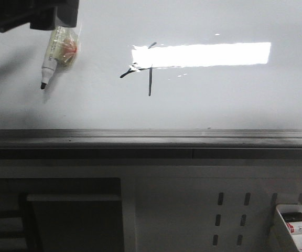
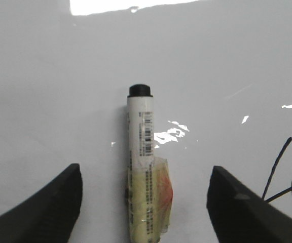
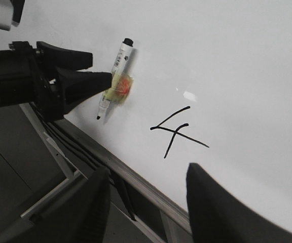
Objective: Write number 4 on whiteboard
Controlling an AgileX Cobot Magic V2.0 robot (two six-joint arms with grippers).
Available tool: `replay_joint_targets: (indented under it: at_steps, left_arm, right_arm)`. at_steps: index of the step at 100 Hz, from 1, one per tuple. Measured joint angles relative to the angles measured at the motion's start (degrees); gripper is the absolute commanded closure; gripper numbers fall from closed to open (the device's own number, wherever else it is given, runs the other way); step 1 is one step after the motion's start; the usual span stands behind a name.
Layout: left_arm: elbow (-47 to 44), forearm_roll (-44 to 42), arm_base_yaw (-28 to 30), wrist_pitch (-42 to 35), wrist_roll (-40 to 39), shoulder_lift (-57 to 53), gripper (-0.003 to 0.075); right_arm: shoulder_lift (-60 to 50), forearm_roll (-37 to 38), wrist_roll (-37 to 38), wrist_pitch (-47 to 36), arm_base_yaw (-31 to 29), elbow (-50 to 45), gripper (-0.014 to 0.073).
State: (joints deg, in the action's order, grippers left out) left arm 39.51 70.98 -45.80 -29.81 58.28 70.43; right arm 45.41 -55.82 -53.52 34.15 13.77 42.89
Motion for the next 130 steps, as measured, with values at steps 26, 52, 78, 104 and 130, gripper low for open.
replay_joint_targets:
  at_steps: [26,52,78,104,130]
  left_arm:
    - [-5.0,6.9,0.0,2.6,10.8,-14.1,0.0274]
    - [-12.4,7.6,0.0,7.9,15.5,-34.0,0.0732]
    - [-20.6,8.1,0.0,15.0,17.5,-51.1,0.0741]
    - [-26.8,10.0,0.0,15.5,17.6,-64.7,0.0741]
    - [-29.3,10.9,0.0,15.2,17.6,-68.3,0.0741]
  right_arm:
    - [-1.4,0.0,0.0,-0.8,0.0,-0.1,0.0466]
    - [-10.0,0.0,-0.6,-8.2,0.0,-6.7,0.0648]
    - [-28.2,-0.2,-1.9,-14.5,0.0,-20.8,0.0648]
    - [-41.8,-0.3,-2.3,-15.6,0.0,-28.9,0.0648]
    - [-43.2,-0.5,-2.3,-15.9,0.0,-31.9,0.0648]
